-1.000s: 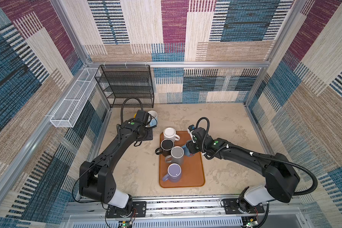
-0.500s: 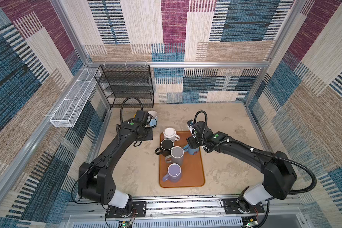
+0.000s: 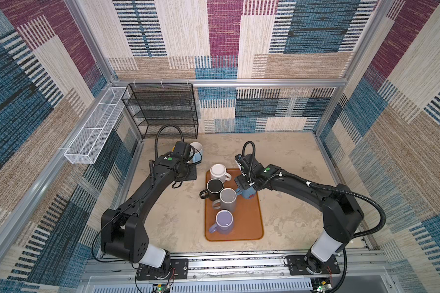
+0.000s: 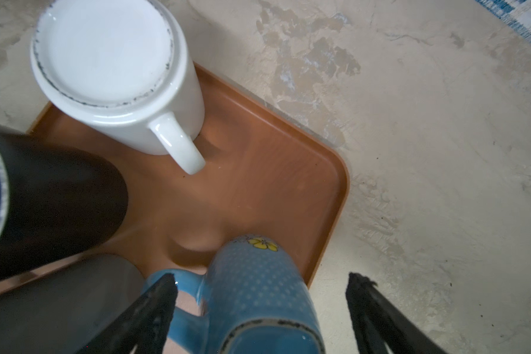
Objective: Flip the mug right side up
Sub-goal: 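Move the right gripper over the blue patterned mug while the left gripper draws back, then lower the right gripper around the blue patterned mug's base and close it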
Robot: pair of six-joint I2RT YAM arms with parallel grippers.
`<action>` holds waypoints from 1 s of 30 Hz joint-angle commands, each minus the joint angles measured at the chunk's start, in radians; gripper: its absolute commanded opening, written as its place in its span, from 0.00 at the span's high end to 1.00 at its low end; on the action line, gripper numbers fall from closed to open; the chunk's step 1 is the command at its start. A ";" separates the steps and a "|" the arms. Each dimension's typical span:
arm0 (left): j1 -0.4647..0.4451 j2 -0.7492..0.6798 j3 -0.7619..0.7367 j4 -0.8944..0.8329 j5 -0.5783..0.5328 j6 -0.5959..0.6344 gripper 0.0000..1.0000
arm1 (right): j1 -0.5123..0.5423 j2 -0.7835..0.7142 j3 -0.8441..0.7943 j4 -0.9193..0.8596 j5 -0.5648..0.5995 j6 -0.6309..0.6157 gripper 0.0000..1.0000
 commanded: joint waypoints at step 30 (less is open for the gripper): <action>-0.001 -0.024 0.002 -0.003 0.000 -0.008 0.51 | 0.057 -0.091 -0.036 -0.038 0.024 0.072 0.10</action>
